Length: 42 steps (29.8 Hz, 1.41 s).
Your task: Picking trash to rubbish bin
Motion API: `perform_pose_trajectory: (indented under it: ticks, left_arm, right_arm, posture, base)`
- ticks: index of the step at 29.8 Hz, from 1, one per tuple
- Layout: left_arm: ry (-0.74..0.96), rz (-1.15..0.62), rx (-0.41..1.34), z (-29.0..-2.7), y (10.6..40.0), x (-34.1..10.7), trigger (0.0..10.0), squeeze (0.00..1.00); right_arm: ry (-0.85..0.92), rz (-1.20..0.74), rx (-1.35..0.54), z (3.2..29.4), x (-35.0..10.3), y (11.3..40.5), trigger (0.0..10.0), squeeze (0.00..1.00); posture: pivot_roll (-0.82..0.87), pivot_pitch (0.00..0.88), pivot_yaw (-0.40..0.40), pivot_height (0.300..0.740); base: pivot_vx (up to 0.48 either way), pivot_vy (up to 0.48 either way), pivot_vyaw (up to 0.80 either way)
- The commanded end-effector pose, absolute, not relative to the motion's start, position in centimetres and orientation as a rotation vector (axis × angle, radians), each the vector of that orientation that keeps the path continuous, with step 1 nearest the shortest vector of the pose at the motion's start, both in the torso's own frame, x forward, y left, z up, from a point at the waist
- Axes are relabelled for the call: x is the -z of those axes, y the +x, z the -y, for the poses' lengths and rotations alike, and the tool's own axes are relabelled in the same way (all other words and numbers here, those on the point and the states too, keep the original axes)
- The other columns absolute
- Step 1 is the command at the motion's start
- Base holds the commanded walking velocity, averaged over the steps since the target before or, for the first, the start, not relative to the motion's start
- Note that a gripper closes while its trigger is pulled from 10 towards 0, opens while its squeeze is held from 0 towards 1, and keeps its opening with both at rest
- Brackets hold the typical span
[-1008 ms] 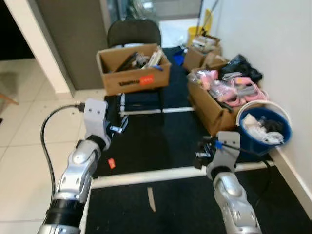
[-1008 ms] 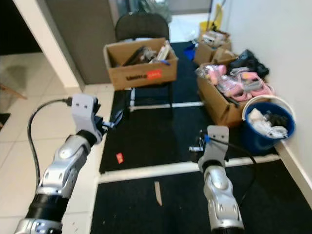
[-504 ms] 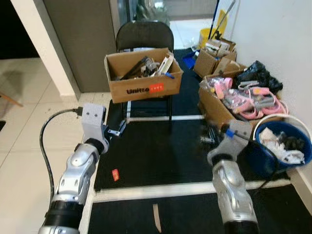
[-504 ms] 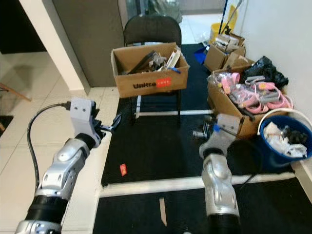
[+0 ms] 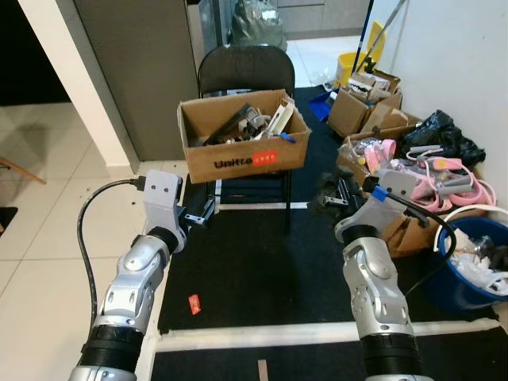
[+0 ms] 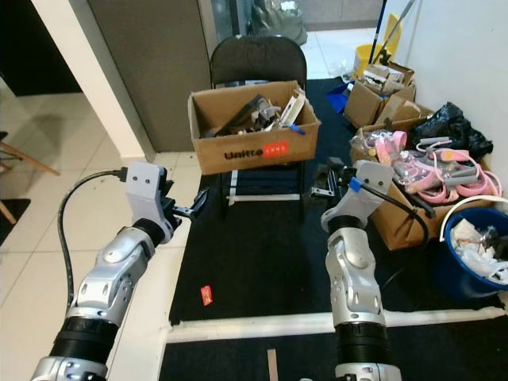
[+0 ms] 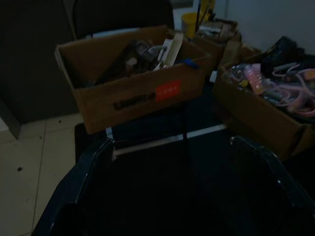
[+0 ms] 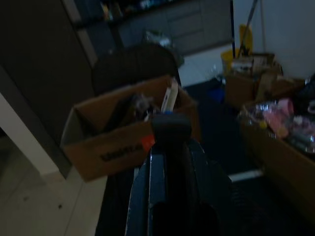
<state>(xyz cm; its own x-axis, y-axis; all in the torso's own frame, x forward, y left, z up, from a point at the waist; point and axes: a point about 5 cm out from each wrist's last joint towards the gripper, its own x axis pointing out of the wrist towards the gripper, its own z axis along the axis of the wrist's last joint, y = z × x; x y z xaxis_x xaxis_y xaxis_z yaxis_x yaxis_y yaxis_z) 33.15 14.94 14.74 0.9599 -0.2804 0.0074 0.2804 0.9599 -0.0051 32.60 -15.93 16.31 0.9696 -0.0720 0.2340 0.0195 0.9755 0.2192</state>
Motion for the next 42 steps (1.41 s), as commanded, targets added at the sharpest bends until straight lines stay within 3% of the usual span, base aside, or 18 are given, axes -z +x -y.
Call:
perform_pose_trajectory:
  ticks: [1,7,13,42]
  left_arm:
    - [0.013,-0.014,0.271,-15.7,33.0,-14.3,10.0,0.00]
    - [0.019,-0.015,0.272,-15.7,33.0,-14.3,10.0,0.00]
    - [0.027,-0.014,0.273,-15.7,33.0,-14.3,10.0,0.00]
    - [0.049,-0.011,0.275,-15.9,33.0,-14.4,10.0,0.00]
  right_arm:
    - [0.215,0.219,0.039,15.4,-15.6,32.5,10.0,0.00]
    - [0.236,0.200,0.040,15.6,-15.2,32.4,10.0,0.00]
    - [0.233,0.192,0.049,15.8,-14.9,32.3,10.0,0.00]
    - [0.217,0.174,0.024,14.9,-14.5,32.7,10.0,0.00]
  posture:
    - [-0.01,0.134,0.091,0.740]
    - [-0.01,0.134,0.095,0.740]
    - [-0.01,0.134,0.097,0.740]
    - [0.00,0.116,0.093,0.740]
  base:
    - [0.382,0.000,0.00]
    - [0.386,0.000,0.00]
    - [0.386,0.000,-0.77]
    - [0.384,0.000,0.00]
